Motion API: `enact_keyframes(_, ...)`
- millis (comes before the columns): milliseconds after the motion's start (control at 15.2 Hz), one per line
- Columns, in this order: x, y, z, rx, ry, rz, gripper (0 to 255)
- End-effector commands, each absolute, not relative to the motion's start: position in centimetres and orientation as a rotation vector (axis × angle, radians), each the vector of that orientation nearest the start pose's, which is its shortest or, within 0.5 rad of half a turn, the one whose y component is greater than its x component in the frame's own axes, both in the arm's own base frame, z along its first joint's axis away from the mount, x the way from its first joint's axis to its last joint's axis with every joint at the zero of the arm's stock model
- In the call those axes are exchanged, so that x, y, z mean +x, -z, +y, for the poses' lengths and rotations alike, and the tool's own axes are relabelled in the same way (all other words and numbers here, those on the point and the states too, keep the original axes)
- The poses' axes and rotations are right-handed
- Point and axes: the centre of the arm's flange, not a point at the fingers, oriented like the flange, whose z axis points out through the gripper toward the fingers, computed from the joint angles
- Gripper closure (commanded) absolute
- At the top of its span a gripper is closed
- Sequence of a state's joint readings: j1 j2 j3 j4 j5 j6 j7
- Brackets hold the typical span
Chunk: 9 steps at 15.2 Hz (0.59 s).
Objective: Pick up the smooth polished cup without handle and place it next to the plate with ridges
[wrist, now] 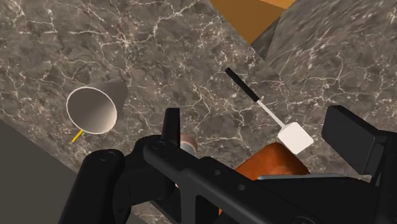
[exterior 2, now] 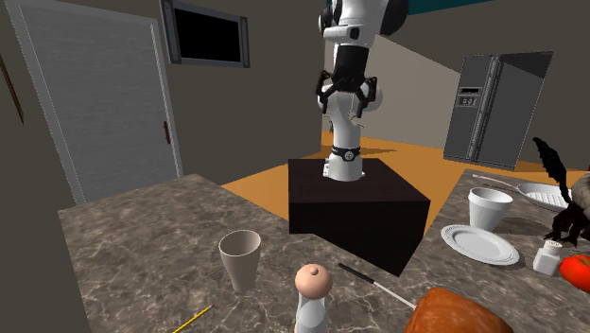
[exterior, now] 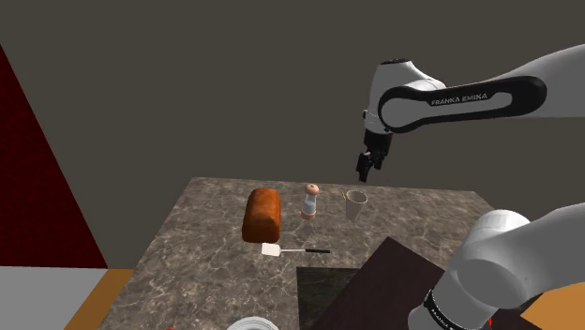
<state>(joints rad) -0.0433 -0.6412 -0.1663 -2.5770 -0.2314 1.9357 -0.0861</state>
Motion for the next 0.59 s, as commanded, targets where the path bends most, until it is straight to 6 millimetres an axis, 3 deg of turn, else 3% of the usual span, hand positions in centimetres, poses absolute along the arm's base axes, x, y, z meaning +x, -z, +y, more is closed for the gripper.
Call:
enact_keyframes(0,35.3,-44.6,-10.5,-3.263,-0.017,0.023,0)
enact_keyframes(528,38.8,-36.4,-15.7,-3.283,0.010,0.069,0)
